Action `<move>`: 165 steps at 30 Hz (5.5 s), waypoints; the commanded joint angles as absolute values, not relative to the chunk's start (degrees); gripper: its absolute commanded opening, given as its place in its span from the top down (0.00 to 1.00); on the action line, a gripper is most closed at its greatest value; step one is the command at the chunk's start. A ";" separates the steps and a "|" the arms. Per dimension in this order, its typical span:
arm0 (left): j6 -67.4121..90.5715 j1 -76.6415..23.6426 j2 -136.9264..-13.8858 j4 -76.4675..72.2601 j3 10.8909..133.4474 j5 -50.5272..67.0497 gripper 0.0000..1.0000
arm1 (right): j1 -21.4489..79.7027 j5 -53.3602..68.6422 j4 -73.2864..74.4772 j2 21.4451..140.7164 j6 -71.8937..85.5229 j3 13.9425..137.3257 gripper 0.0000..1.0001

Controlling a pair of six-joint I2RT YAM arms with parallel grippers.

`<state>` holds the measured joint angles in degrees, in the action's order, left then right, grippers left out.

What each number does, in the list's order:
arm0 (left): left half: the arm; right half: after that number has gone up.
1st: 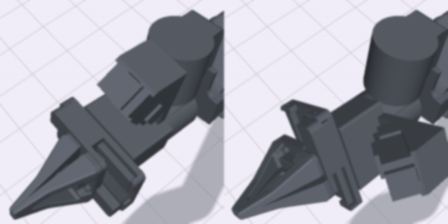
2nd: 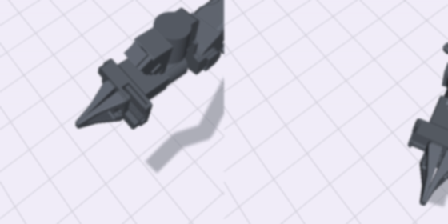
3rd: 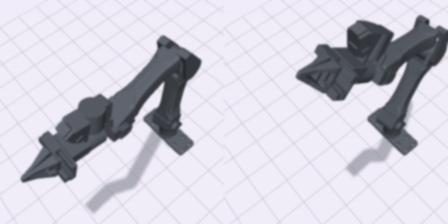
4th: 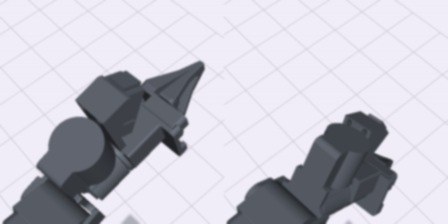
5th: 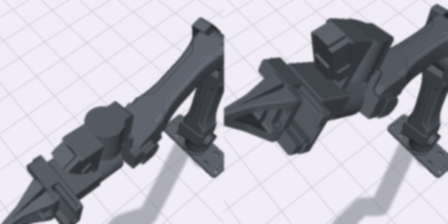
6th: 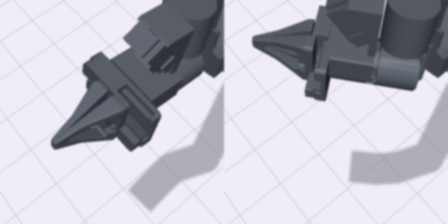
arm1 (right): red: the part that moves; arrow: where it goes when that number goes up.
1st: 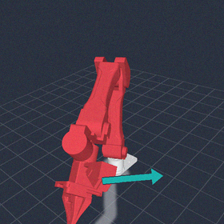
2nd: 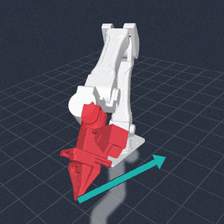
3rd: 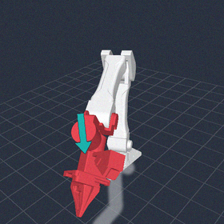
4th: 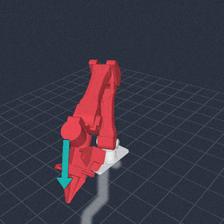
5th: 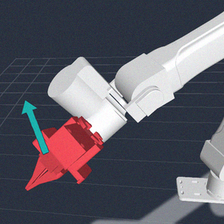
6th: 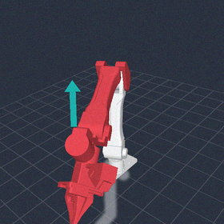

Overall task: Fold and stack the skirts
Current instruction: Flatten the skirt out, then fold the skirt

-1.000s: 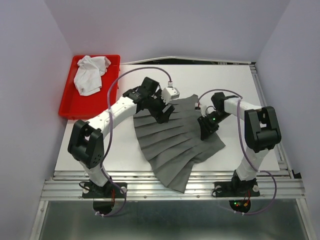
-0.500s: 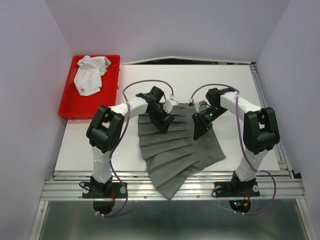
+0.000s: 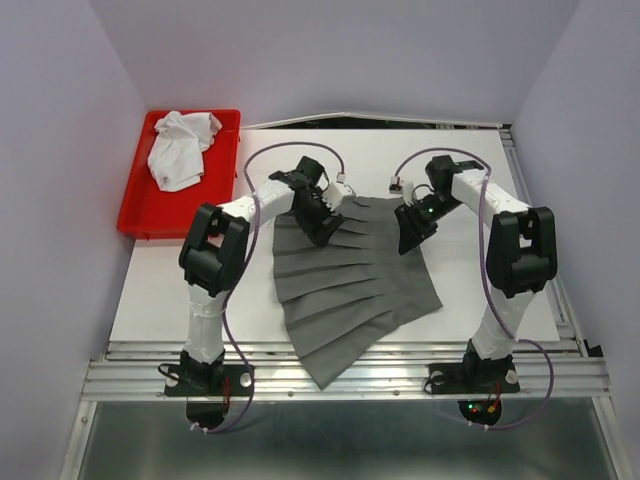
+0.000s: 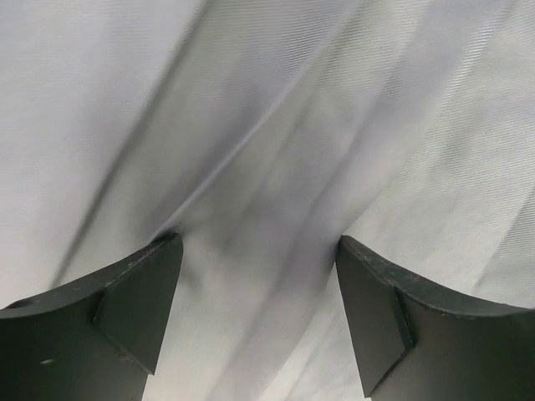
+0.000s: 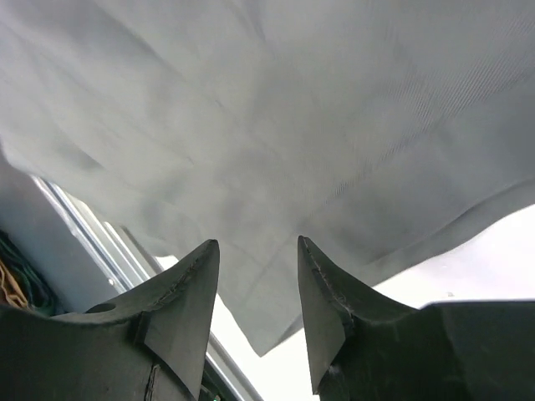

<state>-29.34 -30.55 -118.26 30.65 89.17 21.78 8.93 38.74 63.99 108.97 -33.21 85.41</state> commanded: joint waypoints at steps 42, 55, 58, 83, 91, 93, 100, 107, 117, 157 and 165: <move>-48.16 -28.83 -101.08 37.44 66.70 24.52 0.26 | 5.45 29.62 62.93 124.71 -37.07 111.53 0.35; -40.18 -19.52 -104.47 30.68 93.40 35.33 0.10 | 6.06 28.65 58.71 127.09 -43.77 100.20 0.55; -41.21 -18.11 -113.07 32.59 107.35 35.95 0.09 | 9.13 25.77 55.38 124.64 -44.29 95.82 0.54; -58.53 -18.11 -134.82 47.11 111.98 32.08 0.22 | 15.03 14.42 44.47 119.27 -46.32 93.08 0.13; -59.33 -18.11 -132.63 45.53 108.28 31.46 0.34 | 11.51 23.46 58.87 127.17 -47.90 101.34 0.28; -58.71 -18.11 -132.45 45.61 108.63 31.38 0.35 | 11.51 26.36 60.64 128.23 -48.43 101.43 0.36; -59.24 -17.14 -131.57 49.30 111.88 35.14 0.21 | 11.51 27.95 63.99 131.13 -49.83 102.48 0.52; -58.10 -16.87 -129.73 50.18 116.97 38.05 0.15 | 11.51 25.05 58.28 128.94 -51.06 99.67 0.80; -56.52 -16.52 -133.33 49.75 123.84 39.29 0.12 | 13.80 18.81 48.79 124.46 -52.21 94.49 0.99; -46.49 -15.12 -117.70 29.80 116.83 23.64 1.00 | 9.05 15.46 25.41 104.70 -48.33 90.89 0.99; -49.65 -16.17 -100.39 29.53 94.42 25.58 1.00 | 9.05 20.04 22.33 92.91 -53.96 71.65 0.99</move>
